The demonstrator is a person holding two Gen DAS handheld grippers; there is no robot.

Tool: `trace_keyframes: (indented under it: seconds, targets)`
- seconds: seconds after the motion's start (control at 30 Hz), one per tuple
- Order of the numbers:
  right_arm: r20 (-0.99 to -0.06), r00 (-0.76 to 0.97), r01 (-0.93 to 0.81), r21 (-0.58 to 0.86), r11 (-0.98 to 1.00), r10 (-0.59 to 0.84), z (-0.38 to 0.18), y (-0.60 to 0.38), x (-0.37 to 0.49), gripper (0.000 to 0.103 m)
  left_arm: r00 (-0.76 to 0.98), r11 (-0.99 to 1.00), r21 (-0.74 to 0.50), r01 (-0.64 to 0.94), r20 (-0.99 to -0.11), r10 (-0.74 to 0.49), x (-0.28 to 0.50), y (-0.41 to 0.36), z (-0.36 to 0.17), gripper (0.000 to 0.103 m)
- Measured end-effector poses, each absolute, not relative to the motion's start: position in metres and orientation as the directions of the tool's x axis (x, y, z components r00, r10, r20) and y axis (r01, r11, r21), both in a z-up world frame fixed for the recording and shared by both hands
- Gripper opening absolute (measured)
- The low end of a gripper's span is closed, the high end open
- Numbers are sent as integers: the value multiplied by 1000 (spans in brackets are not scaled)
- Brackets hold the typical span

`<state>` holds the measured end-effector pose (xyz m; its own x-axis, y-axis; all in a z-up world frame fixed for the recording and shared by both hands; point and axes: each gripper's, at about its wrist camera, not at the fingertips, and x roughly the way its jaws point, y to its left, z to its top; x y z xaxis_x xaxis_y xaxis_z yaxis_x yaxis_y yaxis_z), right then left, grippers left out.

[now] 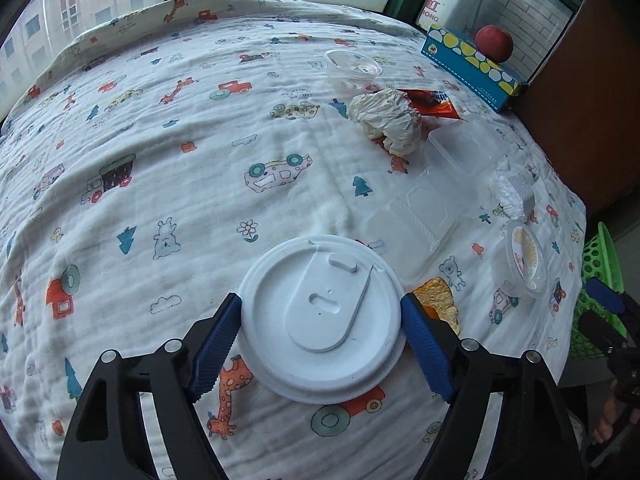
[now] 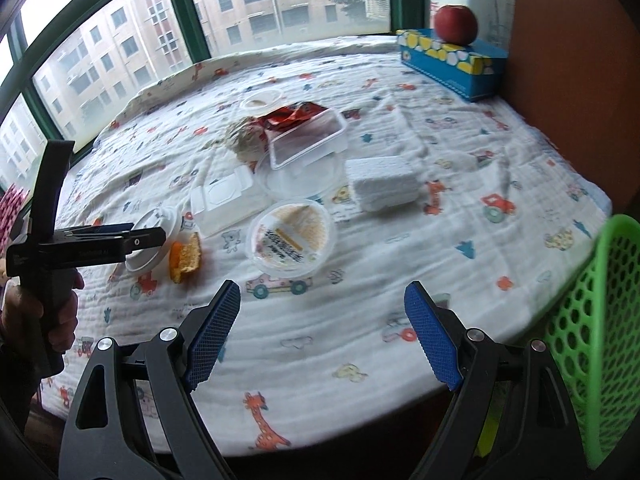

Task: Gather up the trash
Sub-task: 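Grasp the white cup lid with the left tool while the right tool grasps the food tub, then carry the round food tub to the green basket and release it with the right tool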

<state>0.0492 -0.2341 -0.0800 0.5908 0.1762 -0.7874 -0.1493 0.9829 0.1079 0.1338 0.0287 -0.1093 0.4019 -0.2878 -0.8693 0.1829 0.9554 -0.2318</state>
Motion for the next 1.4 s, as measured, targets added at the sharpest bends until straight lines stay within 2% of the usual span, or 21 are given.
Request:
trace_keyframes:
  seconds: [0.63,0.73,0.8,1.4]
  targets:
    - [-833,526,-145,109,984,169,-119,-209,110,83,478,939,-257,226,-811,-337,128,34,-68,77]
    - [-841,514,-157,102,982,169,-122,-205,114,73,482,938,-260,228,-807,-340,129,34,-65,77]
    - [-841,513,-161,105,981,174,-121,-204,113,67,482,936,-267,229,-805,-347,130,33,-62,77]
    - [-782,607,-65,130,989,142,-68,-265,63,67,465,886,-286,366,-768,-440,124,-43,-32,77]
